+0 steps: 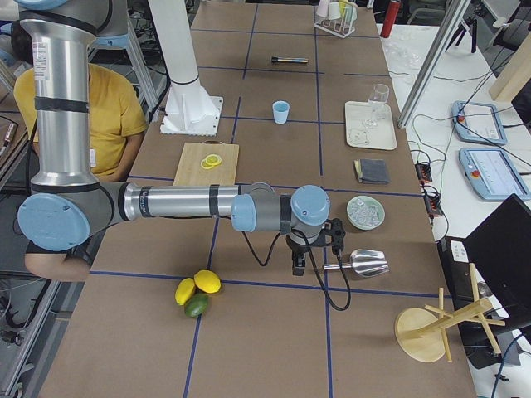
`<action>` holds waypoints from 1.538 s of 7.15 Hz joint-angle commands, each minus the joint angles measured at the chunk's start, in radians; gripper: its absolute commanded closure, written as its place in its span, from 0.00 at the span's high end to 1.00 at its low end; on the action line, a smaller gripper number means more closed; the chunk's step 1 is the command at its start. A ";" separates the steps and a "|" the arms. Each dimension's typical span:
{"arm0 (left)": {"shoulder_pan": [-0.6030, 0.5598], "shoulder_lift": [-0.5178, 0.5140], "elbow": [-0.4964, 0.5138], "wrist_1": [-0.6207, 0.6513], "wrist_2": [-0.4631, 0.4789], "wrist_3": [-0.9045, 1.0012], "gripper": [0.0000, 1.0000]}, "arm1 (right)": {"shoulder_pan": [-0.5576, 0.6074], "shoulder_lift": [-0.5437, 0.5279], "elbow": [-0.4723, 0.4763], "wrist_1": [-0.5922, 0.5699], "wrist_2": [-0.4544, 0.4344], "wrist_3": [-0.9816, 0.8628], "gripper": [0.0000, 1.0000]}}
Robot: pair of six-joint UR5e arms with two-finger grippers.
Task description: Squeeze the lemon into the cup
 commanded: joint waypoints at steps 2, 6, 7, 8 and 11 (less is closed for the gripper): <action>-0.001 0.009 0.029 -0.013 -0.006 -0.008 1.00 | 0.008 0.004 0.011 0.001 -0.003 -0.006 1.00; -0.002 0.011 -0.003 0.141 -0.031 -0.003 1.00 | 0.006 -0.006 -0.012 0.001 -0.015 -0.009 1.00; -0.007 0.012 -0.025 0.192 -0.029 -0.001 1.00 | 0.006 -0.006 -0.012 0.001 -0.017 -0.010 1.00; -0.005 0.009 -0.042 0.262 -0.028 0.002 1.00 | 0.006 -0.016 -0.010 0.002 -0.017 -0.010 1.00; -0.005 0.009 -0.062 0.272 -0.018 0.003 1.00 | 0.034 -0.008 0.014 0.004 -0.020 -0.023 1.00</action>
